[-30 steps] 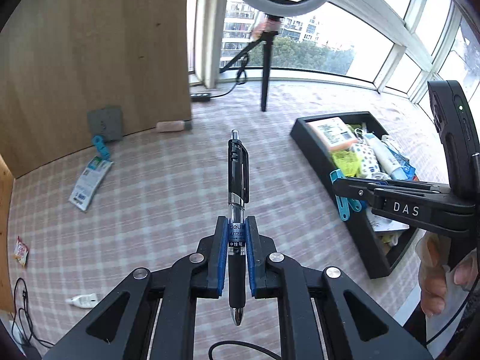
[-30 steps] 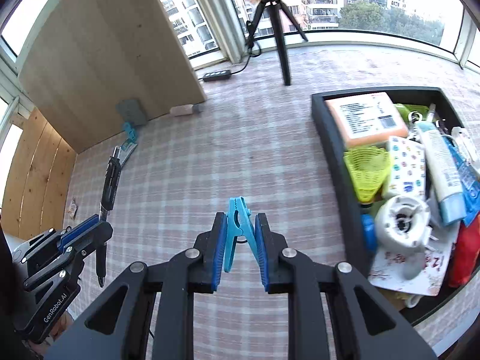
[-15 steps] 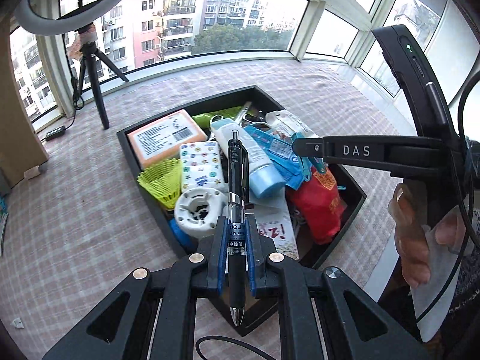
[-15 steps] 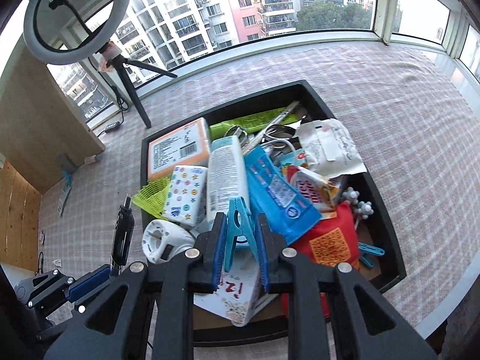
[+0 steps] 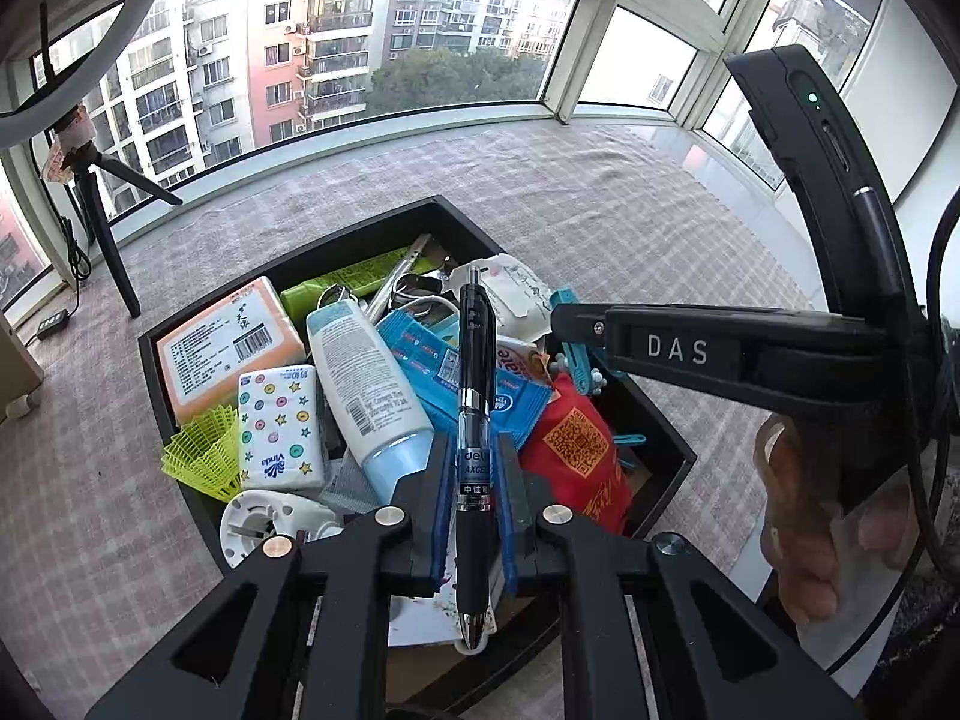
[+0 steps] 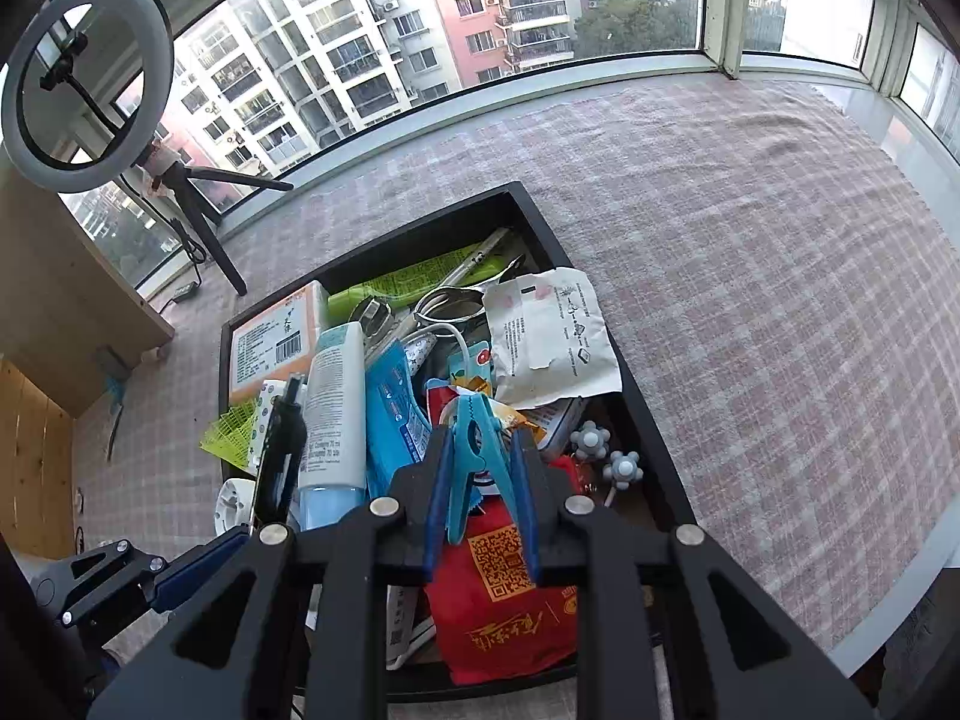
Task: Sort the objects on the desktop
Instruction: 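Carry the pen and clothespin to the black tray and open both tools, then move both tools back toward the blister card and pink tube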
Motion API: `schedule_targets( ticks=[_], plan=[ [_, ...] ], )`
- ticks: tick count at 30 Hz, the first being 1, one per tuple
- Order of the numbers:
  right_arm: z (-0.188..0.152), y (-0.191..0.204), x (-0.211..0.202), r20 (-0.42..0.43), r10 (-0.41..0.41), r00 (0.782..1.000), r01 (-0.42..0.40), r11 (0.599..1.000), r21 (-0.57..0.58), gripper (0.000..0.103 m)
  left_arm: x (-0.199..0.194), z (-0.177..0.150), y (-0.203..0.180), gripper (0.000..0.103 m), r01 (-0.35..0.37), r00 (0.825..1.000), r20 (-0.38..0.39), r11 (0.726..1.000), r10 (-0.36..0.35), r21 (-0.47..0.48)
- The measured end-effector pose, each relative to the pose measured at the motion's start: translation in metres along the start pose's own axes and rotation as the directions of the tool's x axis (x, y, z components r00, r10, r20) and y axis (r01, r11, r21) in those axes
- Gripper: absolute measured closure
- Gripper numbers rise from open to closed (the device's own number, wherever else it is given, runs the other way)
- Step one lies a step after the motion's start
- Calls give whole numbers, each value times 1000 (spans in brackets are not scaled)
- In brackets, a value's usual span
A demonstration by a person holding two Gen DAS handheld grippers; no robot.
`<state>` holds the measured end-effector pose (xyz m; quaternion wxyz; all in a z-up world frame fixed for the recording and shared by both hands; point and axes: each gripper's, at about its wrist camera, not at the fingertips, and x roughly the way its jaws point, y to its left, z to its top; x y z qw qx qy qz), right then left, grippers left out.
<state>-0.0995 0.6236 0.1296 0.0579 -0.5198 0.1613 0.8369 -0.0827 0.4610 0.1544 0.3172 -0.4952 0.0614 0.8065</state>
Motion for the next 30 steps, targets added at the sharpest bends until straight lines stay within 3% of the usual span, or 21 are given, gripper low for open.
schedule_targets(
  ticks=[2,14,21,30],
  plan=[
    [2,-1,0,-5,-11,1000,11,1000,13,64,0,7,4,42,-11,1000,11,999,11,-38],
    [3,16,-3,12,52,999,-52,999,-1,61,-22,-10,48,51,-91,995,25,990,94,-106],
    [-3,70,7,7,79,997,-78,992,-100,61,-48,-39,97,53,-166,985,18,975,170,-148],
    [-19,162,21,-23,121,992,-123,970,-208,61,-92,-88,187,54,-236,969,9,938,247,-253]
  ],
)
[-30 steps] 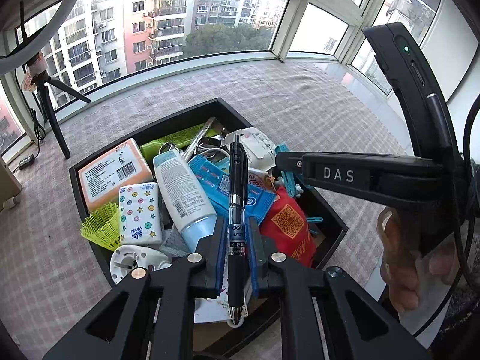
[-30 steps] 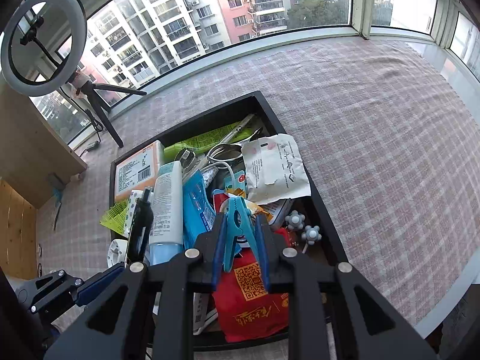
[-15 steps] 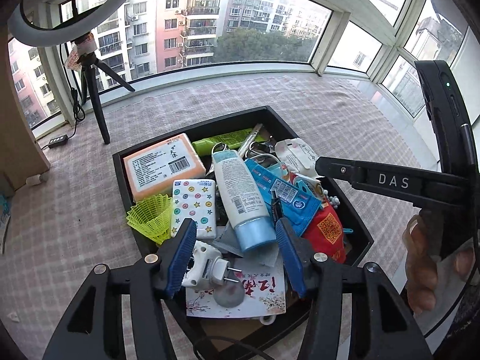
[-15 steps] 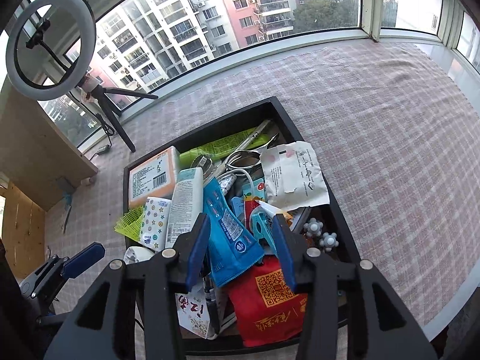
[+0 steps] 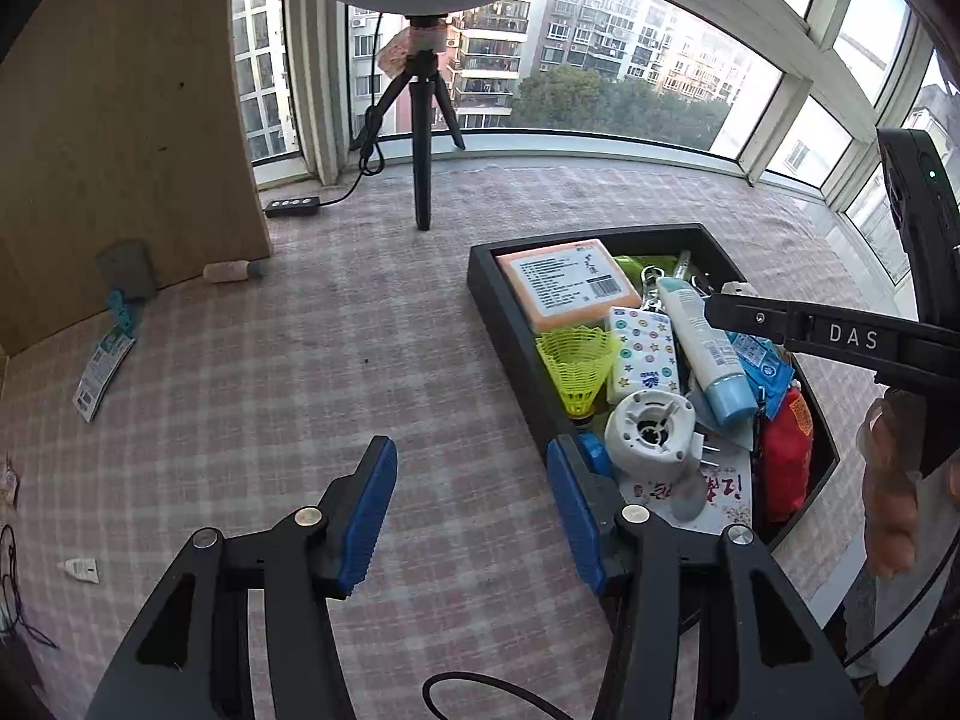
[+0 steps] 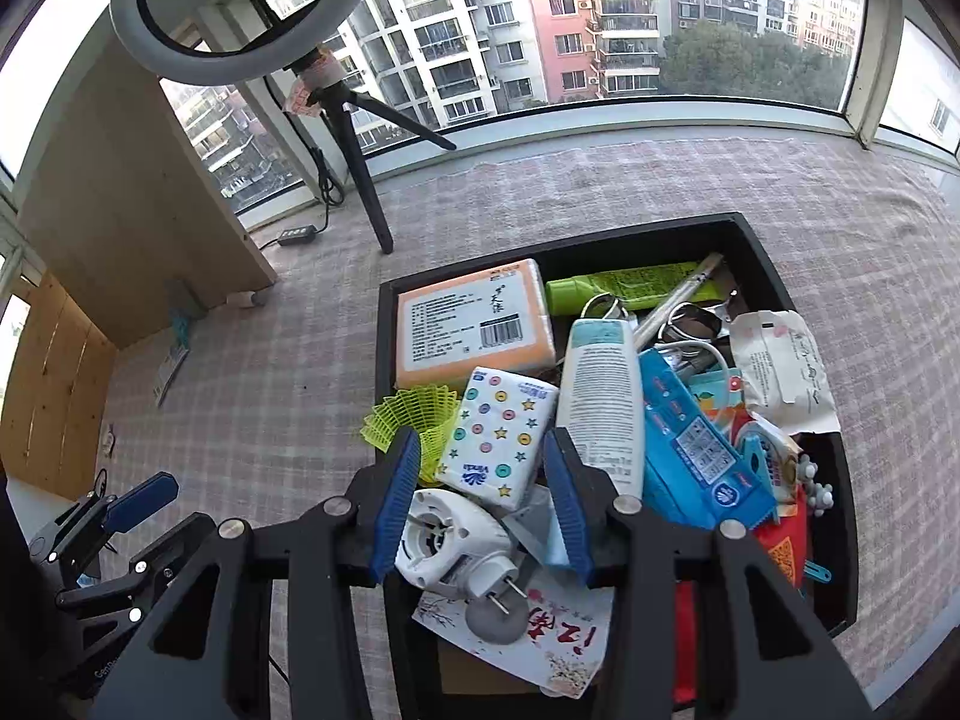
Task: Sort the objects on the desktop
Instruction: 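Move both tools back toward the blister card and pink tube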
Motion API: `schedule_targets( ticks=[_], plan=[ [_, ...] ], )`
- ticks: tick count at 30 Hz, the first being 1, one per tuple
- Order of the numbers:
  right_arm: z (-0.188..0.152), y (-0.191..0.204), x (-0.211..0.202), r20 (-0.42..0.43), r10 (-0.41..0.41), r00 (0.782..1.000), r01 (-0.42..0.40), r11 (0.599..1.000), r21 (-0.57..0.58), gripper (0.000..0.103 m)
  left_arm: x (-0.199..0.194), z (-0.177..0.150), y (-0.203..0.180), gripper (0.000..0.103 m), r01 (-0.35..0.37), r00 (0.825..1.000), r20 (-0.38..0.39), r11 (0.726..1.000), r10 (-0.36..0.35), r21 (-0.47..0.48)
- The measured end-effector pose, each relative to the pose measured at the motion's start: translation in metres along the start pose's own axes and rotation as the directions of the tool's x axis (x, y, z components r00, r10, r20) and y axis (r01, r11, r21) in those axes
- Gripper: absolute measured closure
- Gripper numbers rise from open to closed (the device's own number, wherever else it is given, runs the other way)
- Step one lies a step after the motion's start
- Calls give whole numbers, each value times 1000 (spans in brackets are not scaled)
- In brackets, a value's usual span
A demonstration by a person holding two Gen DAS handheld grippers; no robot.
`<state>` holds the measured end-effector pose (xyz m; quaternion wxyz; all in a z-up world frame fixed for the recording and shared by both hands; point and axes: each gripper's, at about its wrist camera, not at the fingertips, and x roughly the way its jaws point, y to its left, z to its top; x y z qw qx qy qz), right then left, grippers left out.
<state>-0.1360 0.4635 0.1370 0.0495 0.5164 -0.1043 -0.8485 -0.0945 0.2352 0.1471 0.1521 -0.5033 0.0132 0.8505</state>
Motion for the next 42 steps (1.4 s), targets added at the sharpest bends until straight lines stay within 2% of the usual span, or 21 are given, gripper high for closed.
schedule_targets(
  ticks=[6,13,17,22,25,27,31,34,37,40,42],
  plan=[
    [4,67,17,-12,33,999,-34,996,-80,58,-13,-15,77,54,-47,999,-7,997,47,-59],
    [12,141,45,-10,124,992,-123,970,-210,54,-24,-25,165,53,-96,995,-15,989,95,-109],
    [17,180,75,-77,108,991,-127,943,-308,53,-20,-26,211,52,-130,991,-27,984,128,-121],
    [27,224,108,-100,67,993,-104,891,-441,53,-5,-22,265,52,-145,989,-52,981,139,-131],
    [42,245,132,-122,54,991,-108,863,-494,53,9,-15,292,47,-155,987,-70,980,147,-122],
    [53,254,149,-141,54,988,-120,851,-512,53,19,-9,308,43,-151,986,-87,981,141,-118],
    [74,269,181,-154,44,987,-123,824,-552,53,44,5,334,41,-165,981,-116,982,153,-97],
    [87,277,204,-165,40,986,-128,811,-571,53,66,14,348,34,-154,979,-148,984,141,-84],
    [97,281,223,-169,44,985,-135,803,-580,53,86,21,352,33,-129,977,-179,990,118,-54],
    [104,284,237,-165,44,985,-135,793,-594,53,99,28,348,31,-145,973,-182,989,145,10],
    [108,286,245,-176,52,983,-149,789,-596,53,106,31,347,29,-134,974,-183,991,135,21]
  ],
)
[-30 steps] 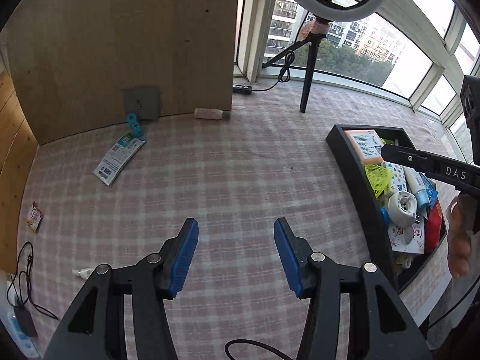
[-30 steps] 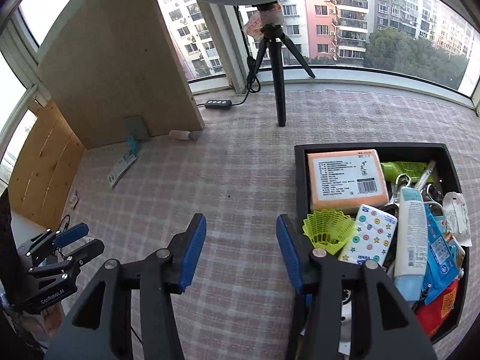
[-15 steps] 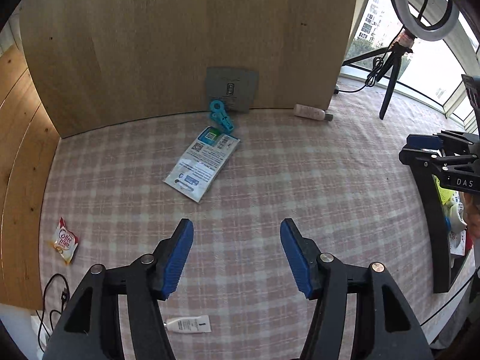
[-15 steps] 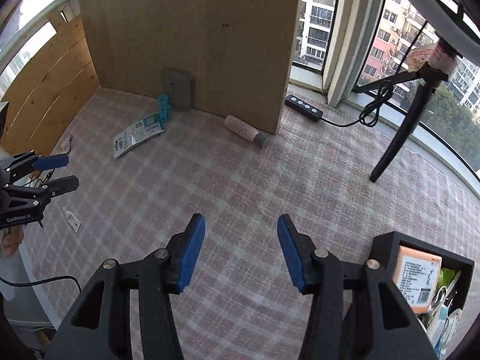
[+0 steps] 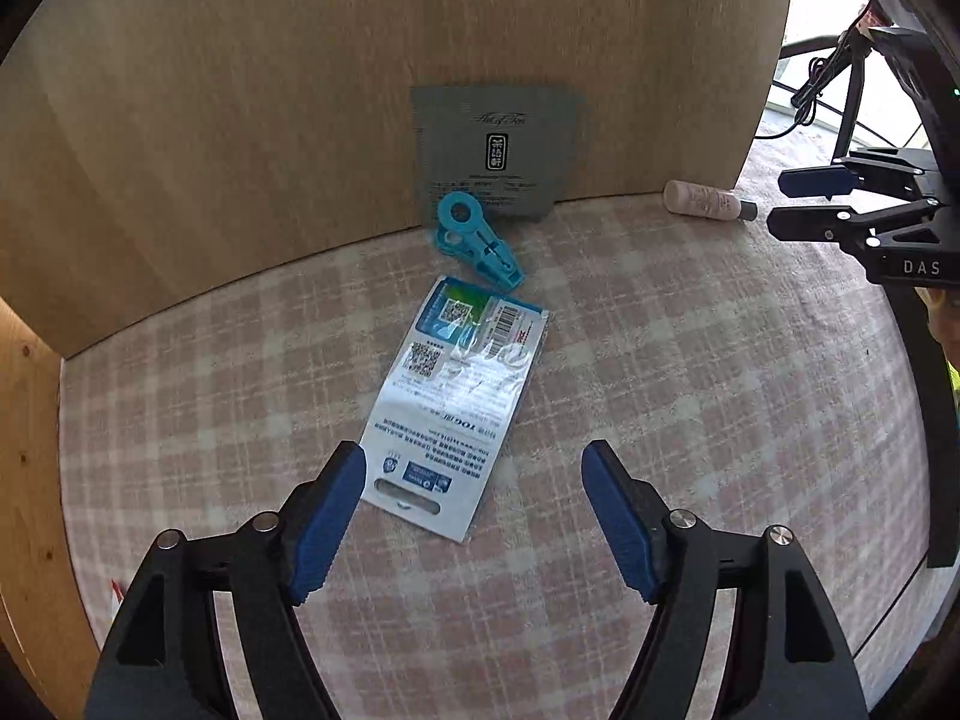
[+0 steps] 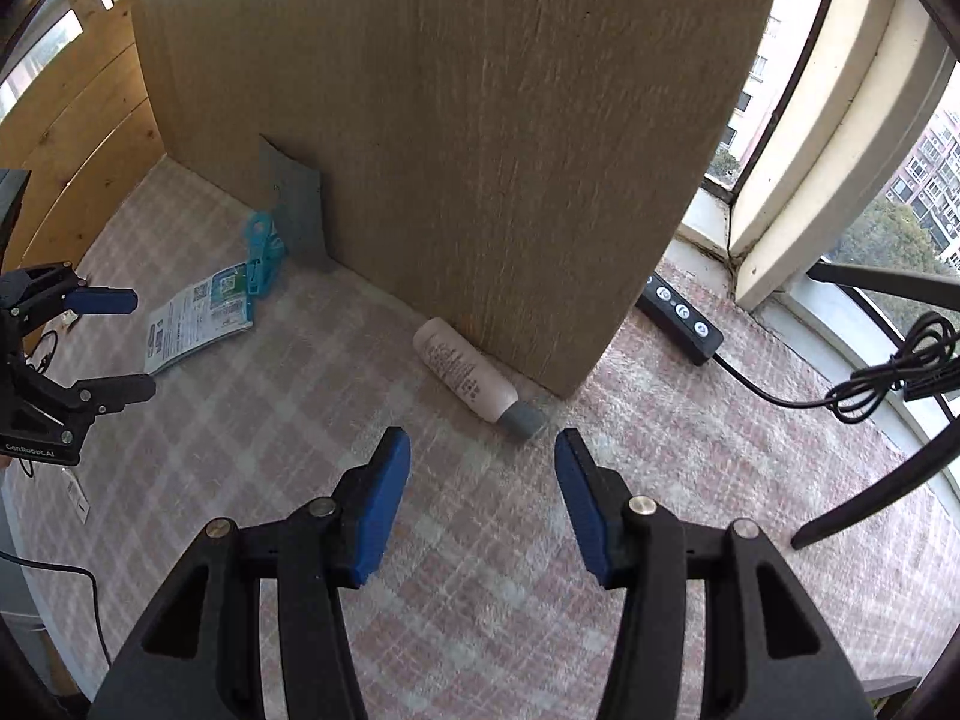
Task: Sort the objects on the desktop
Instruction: 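Move both tools back toward the blister card and pink tube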
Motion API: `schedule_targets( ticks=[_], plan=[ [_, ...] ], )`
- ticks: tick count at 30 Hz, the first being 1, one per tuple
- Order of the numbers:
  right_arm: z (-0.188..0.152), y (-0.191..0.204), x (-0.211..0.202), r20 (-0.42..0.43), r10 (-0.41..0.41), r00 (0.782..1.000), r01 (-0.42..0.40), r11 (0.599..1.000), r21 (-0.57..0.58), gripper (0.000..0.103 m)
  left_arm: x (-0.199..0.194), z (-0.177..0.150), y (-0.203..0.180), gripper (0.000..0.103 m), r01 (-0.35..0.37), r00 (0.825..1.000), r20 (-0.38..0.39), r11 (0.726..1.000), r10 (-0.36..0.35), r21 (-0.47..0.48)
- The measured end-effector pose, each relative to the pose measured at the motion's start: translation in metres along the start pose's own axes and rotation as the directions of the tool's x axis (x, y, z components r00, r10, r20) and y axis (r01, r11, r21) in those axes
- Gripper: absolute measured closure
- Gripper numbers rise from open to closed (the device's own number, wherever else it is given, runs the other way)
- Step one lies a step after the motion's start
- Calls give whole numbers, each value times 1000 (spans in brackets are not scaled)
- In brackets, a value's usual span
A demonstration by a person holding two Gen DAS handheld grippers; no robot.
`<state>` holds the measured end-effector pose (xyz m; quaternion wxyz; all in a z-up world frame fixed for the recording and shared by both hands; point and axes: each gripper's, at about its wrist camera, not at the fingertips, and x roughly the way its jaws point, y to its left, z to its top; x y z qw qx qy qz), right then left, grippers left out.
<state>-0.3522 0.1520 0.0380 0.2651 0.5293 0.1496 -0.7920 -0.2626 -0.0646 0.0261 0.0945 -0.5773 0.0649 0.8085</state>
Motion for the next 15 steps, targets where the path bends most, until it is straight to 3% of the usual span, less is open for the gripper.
schedule_targets(
  ticks=[15],
  plan=[
    [20,15,33,-50,20,999,-23,998,-53,53,32,13,3,27,5,999,-32,999,-4,49]
  ],
)
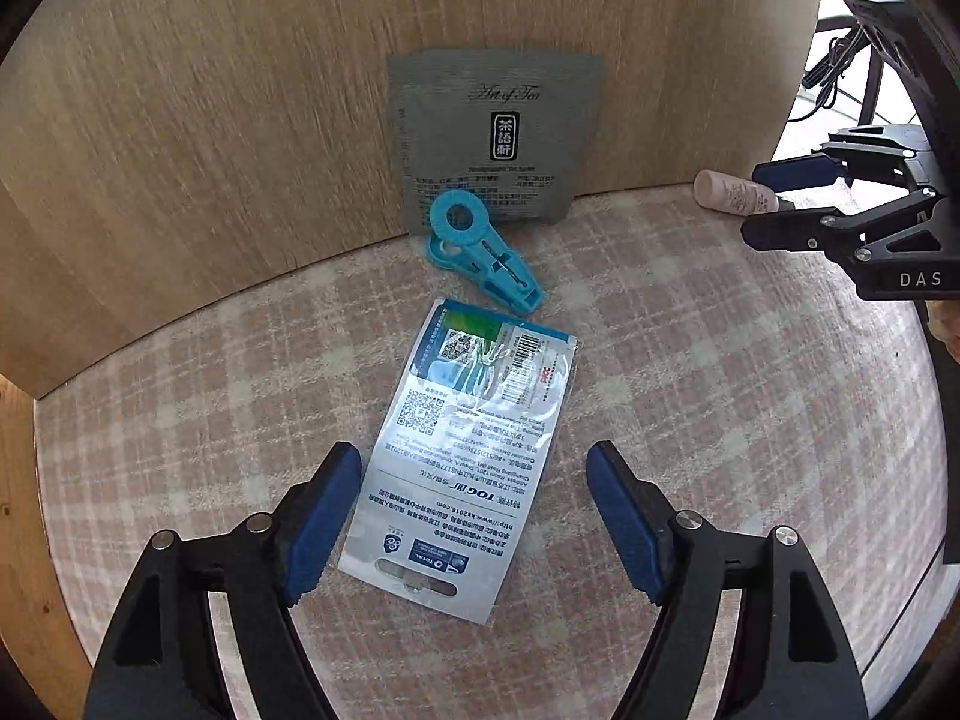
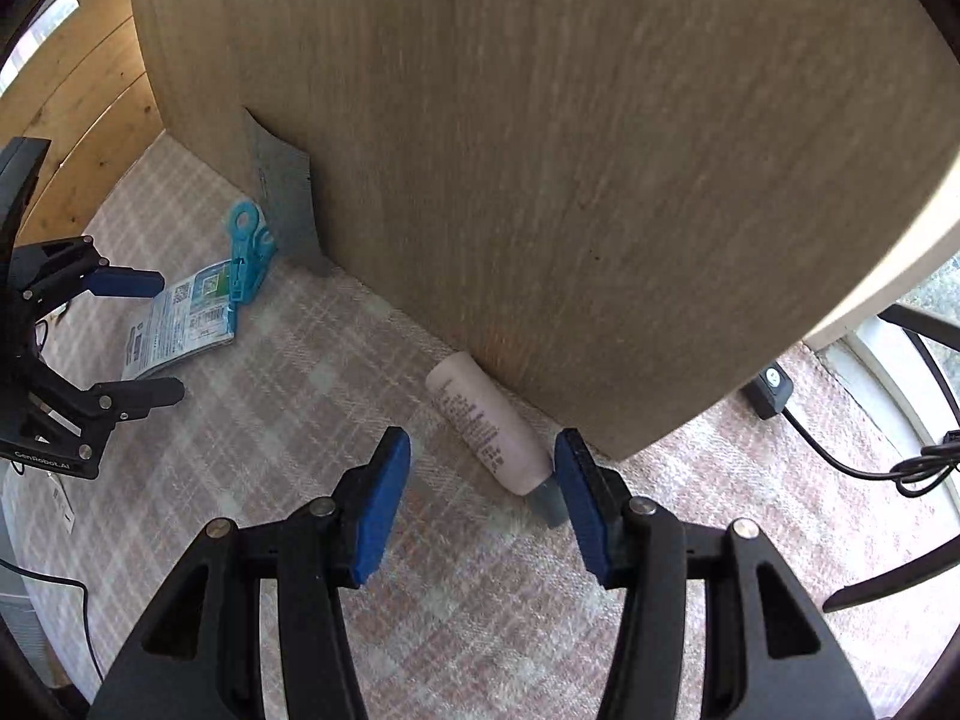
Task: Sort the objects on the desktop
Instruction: 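Move both tools back toward the blister card and pink tube, then grasp the blister card with the left tool while the right tool grasps the pink tube, then carry the card and pink tube to the black tray and release both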
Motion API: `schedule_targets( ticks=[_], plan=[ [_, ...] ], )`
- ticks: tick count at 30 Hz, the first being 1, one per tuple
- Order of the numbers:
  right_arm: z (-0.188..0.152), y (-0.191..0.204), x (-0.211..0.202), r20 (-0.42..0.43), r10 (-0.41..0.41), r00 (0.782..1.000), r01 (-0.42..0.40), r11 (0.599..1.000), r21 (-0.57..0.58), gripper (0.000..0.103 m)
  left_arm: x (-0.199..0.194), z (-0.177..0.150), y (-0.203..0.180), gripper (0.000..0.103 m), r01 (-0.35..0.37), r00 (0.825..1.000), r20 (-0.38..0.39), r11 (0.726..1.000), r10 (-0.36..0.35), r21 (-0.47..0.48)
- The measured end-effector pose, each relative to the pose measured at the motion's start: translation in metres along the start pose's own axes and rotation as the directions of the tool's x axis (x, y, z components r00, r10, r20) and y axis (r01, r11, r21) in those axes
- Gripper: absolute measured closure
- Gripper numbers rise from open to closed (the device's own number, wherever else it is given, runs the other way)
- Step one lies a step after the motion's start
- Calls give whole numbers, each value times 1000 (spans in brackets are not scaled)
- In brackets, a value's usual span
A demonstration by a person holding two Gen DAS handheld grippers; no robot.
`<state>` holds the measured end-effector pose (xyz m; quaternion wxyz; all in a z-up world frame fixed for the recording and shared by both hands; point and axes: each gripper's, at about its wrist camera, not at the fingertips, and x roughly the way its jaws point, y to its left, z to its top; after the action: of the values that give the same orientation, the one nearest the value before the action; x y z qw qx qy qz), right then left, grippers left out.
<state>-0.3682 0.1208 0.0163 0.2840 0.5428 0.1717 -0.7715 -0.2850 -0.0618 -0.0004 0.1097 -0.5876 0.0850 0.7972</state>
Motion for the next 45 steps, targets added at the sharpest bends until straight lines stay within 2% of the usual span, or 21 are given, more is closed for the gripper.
schedule_targets(
  ticks=[4,6,7,11,13,19,22,25,28,32,34,39,41,42,43,45],
  plan=[
    [4,7,7,-23,-7,1000,7,1000,12,53,1,0,3,24,15,1000,10,1000,-14,-6],
    [5,9,6,-31,8,999,-7,1000,30,52,0,-2,2,28,17,1000,13,1000,-17,-10],
    [5,10,5,-33,7,999,-6,999,38,54,-1,-3,1,30,17,1000,17,1000,-17,-4],
    [2,11,1,-42,-34,999,36,997,64,77,-7,-10,-2,47,18,1000,25,1000,-17,-6],
    [-2,8,-2,-46,-21,999,26,994,108,82,-8,-13,-4,48,13,1000,18,1000,-12,-24],
    [-24,11,-14,-54,-6,999,15,985,175,83,-16,-33,-23,48,41,999,37,997,-38,-63],
    [-44,16,-22,-49,-16,999,26,978,205,83,-20,-48,-40,48,12,999,44,997,-8,-78],
    [-66,24,-32,-57,-17,998,30,973,227,83,-25,-64,-65,49,32,998,51,997,-28,-69],
    [-103,30,-44,-63,-13,998,29,963,269,83,-29,-80,-94,49,10,999,53,999,-7,-49],
    [-142,25,-64,-57,-5,998,25,938,346,83,-38,-96,-127,49,53,998,48,997,-50,-62],
    [-162,22,-79,-44,-20,999,35,926,375,83,-45,-100,-142,49,45,998,55,997,-41,-63],
    [-209,7,-129,14,-44,999,34,893,448,83,-74,-99,-186,49,54,995,90,998,-51,-33],
    [-216,-3,-144,27,-69,997,48,881,471,83,-89,-104,-209,49,53,992,113,999,-53,0],
    [-228,-9,-152,31,-80,996,55,872,486,83,-95,-94,-203,49,53,991,124,998,-55,20],
    [-253,-8,-157,36,-88,996,58,865,499,83,-102,-91,-217,49,53,989,135,998,-58,37],
    [-271,-22,-174,38,-110,993,73,848,524,83,-111,-77,-242,49,66,986,151,995,-76,72]
  ],
)
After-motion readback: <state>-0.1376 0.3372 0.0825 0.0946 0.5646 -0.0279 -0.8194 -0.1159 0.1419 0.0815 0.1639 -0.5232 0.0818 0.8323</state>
